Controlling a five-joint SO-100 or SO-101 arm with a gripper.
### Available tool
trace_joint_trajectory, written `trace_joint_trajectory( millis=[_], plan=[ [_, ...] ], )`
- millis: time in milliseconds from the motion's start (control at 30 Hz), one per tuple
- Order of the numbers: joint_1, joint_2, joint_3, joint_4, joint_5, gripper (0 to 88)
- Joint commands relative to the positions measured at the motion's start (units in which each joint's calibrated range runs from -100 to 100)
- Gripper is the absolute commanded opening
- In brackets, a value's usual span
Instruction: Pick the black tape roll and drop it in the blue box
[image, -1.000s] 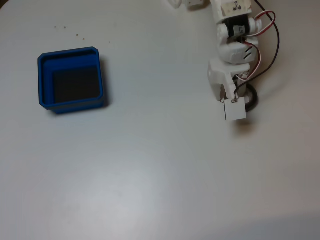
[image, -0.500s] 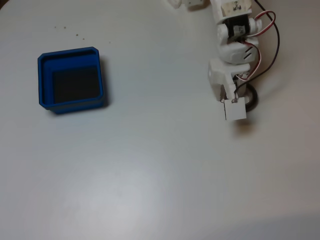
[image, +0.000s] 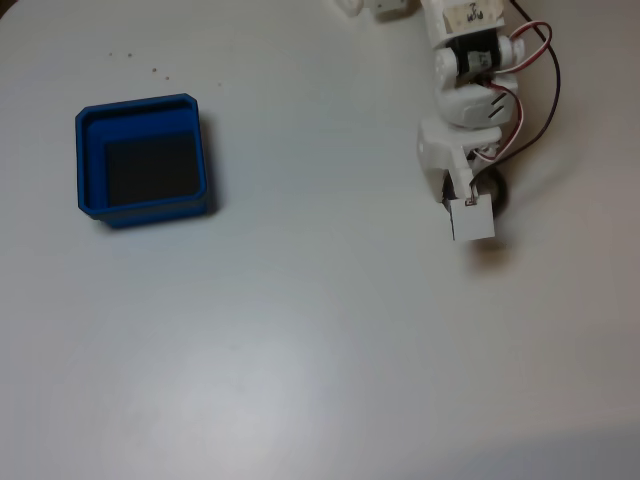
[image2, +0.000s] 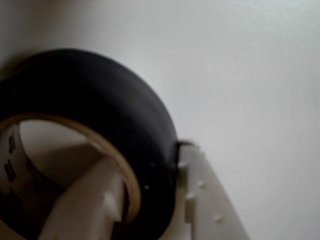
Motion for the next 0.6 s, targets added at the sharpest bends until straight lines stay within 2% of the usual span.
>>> trace_joint_trajectory(
  millis=[0,233,567],
  plan=[
    [0.68,-1.83,-1.77,0.9,-0.23,1.2],
    [0.88,-11.61,-2.4,11.46,-0.31,1.2],
    [1.37,-15.04,-2.4,12.45,-0.31,1.2]
  ],
)
